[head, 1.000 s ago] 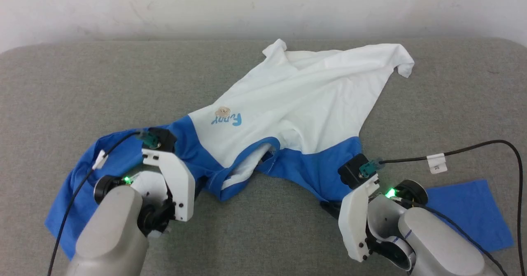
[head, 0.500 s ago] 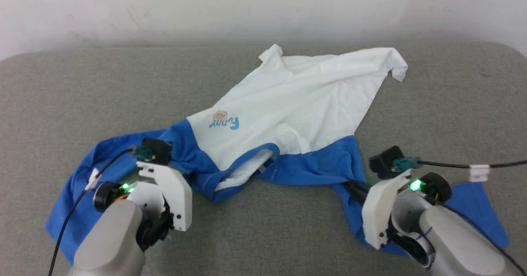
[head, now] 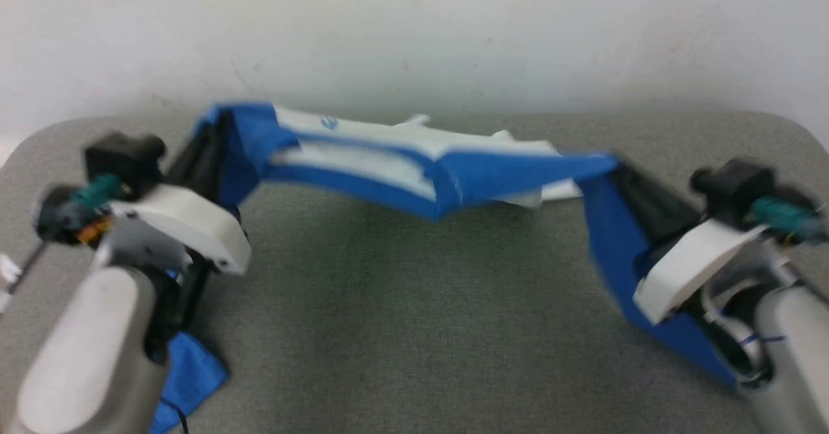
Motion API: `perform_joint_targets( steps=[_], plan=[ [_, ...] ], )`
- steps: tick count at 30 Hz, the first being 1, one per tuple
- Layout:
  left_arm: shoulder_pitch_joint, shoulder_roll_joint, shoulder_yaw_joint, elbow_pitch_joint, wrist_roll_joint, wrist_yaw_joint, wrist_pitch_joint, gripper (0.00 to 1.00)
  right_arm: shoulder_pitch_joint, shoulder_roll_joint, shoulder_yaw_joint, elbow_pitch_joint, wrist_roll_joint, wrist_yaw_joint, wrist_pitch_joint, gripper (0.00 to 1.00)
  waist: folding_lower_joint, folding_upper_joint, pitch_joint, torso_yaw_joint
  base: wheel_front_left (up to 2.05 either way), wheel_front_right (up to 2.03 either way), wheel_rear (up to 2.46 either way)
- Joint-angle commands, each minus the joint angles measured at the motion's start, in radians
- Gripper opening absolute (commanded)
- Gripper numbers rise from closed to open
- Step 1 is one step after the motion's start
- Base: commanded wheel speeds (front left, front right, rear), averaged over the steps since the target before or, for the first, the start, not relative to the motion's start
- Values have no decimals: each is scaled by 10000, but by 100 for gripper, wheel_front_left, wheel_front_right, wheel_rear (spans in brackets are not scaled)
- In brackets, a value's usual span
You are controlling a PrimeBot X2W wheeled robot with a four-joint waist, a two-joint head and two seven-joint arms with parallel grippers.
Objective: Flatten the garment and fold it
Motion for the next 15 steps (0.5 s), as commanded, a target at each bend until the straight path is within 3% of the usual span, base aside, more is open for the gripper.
perform_joint_targets(
  steps=[1, 4, 8, 11, 15],
  plan=[
    [-455, 243, 258, -848, 251, 254, 5, 0, -275, 36, -550, -1090, -340, -9, 252, 0, 1, 0, 2, -101, 0, 0, 0],
    [-1199, 524, 513, -1752, 474, 429, 228, 0, -923, 64, -1287, -2480, -685, -9, 763, 0, 1, 0, 87, -164, 0, 0, 0],
    [-2178, 658, 601, -2161, 554, 391, 524, 0, -1857, -38, -1772, -3191, -678, -9, 1368, 0, 1, 0, 242, -189, 0, 0, 0],
    [-3289, 628, 533, -1953, 567, 265, 835, 0, -2939, -246, -2036, -3097, -335, -9, 1890, 0, 1, 0, 489, -173, 0, 0, 0],
    [-4725, 407, 312, -760, 532, 39, 1157, 0, -4426, -487, -2090, -2042, 243, -9, 2232, 0, 1, 0, 993, -200, 0, 0, 0]
  ],
)
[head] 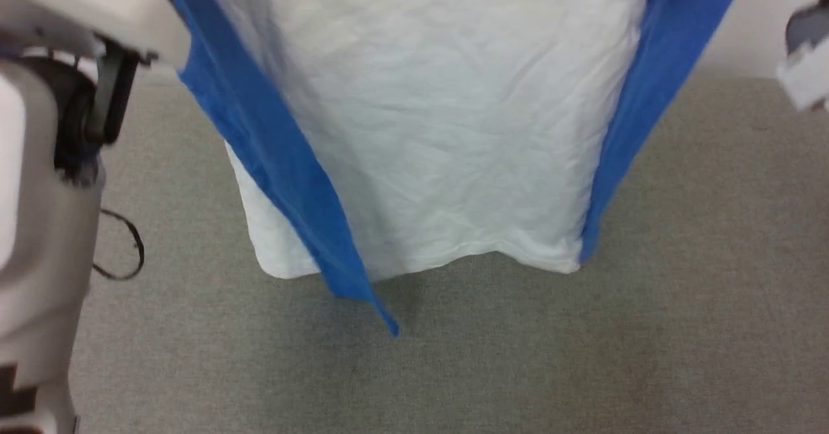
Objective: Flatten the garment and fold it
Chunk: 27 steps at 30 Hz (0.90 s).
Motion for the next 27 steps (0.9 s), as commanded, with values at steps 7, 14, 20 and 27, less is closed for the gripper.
perform_joint_targets(
  steps=[7, 14, 20, 27],
  plan=[
    [-2599, -460, -349, 3156, 310, -505, -482, 0, -2930, -134, 703, 2804, 654, -11, -700, 0, 0, 0, 1661, -348, 0, 0, 0],
    [-4938, -568, -505, 5585, 950, -712, -2016, 0, -5611, 3, 1506, 5375, 342, -11, -2592, 0, 0, 0, 2557, -747, 0, 0, 0],
    [-6189, -655, -644, 6986, 1195, -874, -2852, 0, -7021, 185, 2449, 7093, 282, -11, -3803, 0, 0, 0, 3080, -862, 0, 0, 0],
    [-5585, -1190, -633, 8671, 746, -1035, -3407, 0, -6899, 580, 3898, 8539, 827, -11, -4490, 0, 0, 0, 3518, -702, 0, 0, 0]
  ],
)
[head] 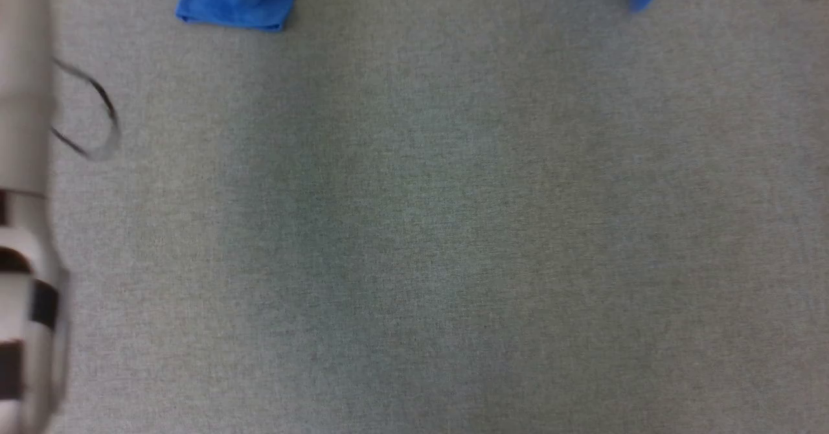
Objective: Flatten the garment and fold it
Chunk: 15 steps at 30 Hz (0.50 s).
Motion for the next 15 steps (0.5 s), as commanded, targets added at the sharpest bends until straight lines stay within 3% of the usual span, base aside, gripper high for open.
perform_joint_targets(
  steps=[1, 8, 12, 15],
  plan=[
    [498, -167, 17, 405, -194, -100, -180, 0, 292, 99, 288, 358, 204, -21, -110, 0, -2, 0, 199, 98, 0, 0, 0],
    [2412, -1302, 290, 1980, -1229, -532, -717, 0, 1843, 330, 1704, 1557, 1351, -21, -94, 0, -2, 0, 77, 446, 0, 0, 0],
    [3871, -1875, 291, 2488, -1614, -791, -1078, 0, 3300, 105, 2271, 1500, 2118, -21, -298, 0, -2, 0, -433, 621, 0, 0, 0],
    [5013, -1980, 217, 2497, -1670, -903, -1362, 0, 4505, -191, 2499, 1091, 2622, -21, -526, 0, -2, 0, -916, 636, 0, 0, 0]
  ],
)
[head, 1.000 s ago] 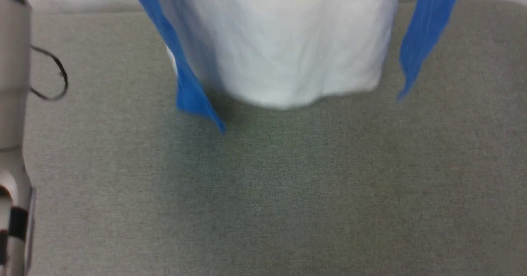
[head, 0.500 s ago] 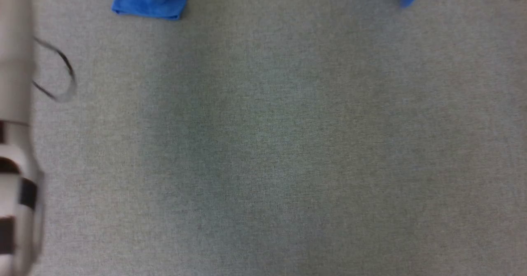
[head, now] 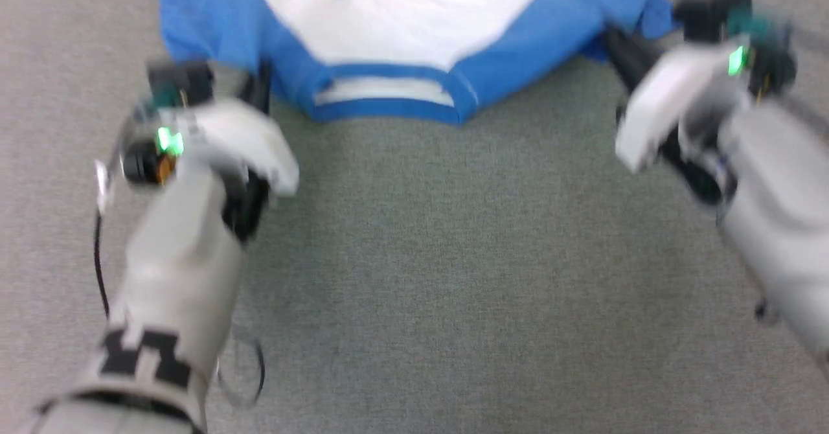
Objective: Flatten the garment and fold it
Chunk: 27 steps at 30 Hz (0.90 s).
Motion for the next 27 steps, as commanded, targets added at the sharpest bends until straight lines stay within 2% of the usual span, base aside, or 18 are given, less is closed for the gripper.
perform_joint_targets(
  steps=[1, 6, 10, 12, 15, 18, 22, 25, 27],
  plan=[
    [692, 41, -11, -79, -23, -99, -174, 0, 726, -210, 68, -356, 262, -17, -220, 0, 1, 0, -724, 81, 0, 0, 0],
    [2701, 190, 26, -1123, -19, -101, -311, 0, 2792, -837, 38, -1732, 477, -17, -564, 0, 1, 0, -1845, -74, 0, 0, 0],
    [4565, 507, 88, -2693, -41, 81, -317, 0, 4526, -1265, -667, -3158, 219, -17, -471, 0, 1, 0, -2669, -225, 0, 0, 0],
    [5596, 692, 126, -3729, -86, 340, -193, 0, 5509, -1367, -1308, -3991, -10, -17, -298, 0, 1, 0, -3022, -275, 0, 0, 0],
    [7202, 1003, 181, -5569, -204, 880, 526, 0, 7189, -1330, -2581, -5303, -513, -17, 244, 0, 1, 0, -3408, -284, 0, 0, 0],
    [8806, 1343, 294, -7526, -384, 1514, 1463, 0, 9008, -908, -3913, -6664, -1161, -17, 1206, 0, 1, 0, -3690, -297, 0, 0, 0],
    [10711, 1660, 445, -9893, -636, 2434, 2719, 0, 11254, 94, -5324, -8353, -2015, -17, 2745, 0, 1, 0, -3900, -261, 0, 0, 0],
    [11854, 1888, 574, -11040, -830, 2955, 3470, 0, 12558, 896, -6031, -9204, -2500, -17, 3682, 0, 1, 0, -3954, -201, 0, 0, 0],
    [12180, 1970, 578, -11250, -881, 3082, 3722, 0, 12927, 1151, -6181, -9391, -2621, -17, 3956, 0, 1, 0, -3967, -171, 0, 0, 0]
  ],
)
